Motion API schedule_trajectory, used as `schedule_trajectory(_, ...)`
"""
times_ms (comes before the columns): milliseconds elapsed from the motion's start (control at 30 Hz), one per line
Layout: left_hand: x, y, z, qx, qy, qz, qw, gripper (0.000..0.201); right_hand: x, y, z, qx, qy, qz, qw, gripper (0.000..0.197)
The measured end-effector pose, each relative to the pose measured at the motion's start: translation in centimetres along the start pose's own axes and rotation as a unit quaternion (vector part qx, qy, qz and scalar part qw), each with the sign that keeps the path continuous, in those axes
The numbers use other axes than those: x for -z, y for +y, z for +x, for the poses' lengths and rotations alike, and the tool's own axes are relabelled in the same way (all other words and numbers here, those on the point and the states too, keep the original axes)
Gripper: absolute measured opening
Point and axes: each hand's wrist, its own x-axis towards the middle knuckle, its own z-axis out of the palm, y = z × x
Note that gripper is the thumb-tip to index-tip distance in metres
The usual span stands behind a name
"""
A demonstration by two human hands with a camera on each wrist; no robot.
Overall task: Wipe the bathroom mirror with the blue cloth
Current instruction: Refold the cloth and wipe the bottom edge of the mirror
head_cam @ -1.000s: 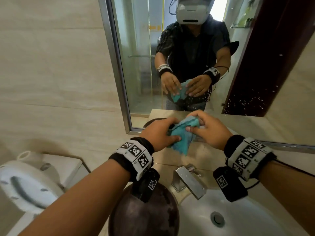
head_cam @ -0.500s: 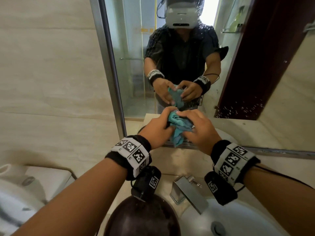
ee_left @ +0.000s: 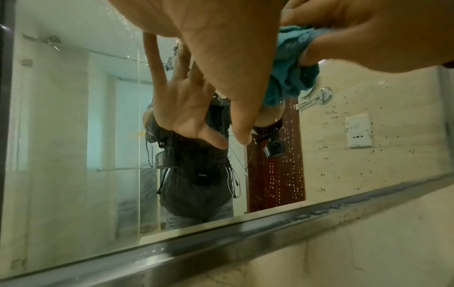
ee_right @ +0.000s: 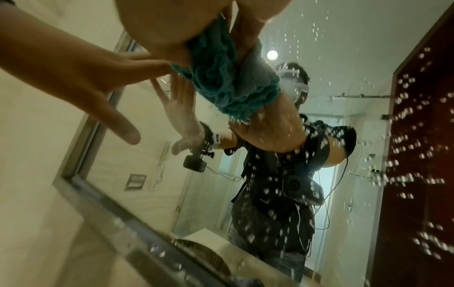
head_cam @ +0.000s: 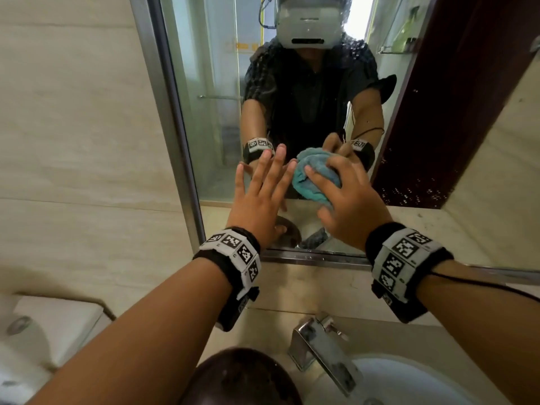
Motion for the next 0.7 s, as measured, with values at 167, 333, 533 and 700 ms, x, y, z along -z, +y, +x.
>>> schedule_trajectory(167, -1.2, 0.0, 0.2, 0.006, 0.048, 0.024, 0.999, 0.117, -1.1, 0.6, -0.8, 0.039, -0.016, -0.068, 0.997, 0.046)
schedule_trajectory(333, -2.0, 0.1, 0.4, 0.017, 0.097, 0.048, 0.994, 0.115, 0.0, 1.1, 1.4, 0.038, 0.056, -0.053, 0.996, 0.038)
schedule_trajectory(533, -2.4, -0.3, 0.6, 0.009, 0.104, 0.061, 0.993, 0.115, -3.9, 0.7, -3.5, 0.082, -0.093, -0.077, 0.989, 0.059)
schedule_trajectory(700, -2.4, -0.3, 0.5, 0.01, 0.093, 0.066, 0.993, 0.116, -0.9, 0.9, 1.3, 0.016, 0.038, -0.062, 0.997, 0.041)
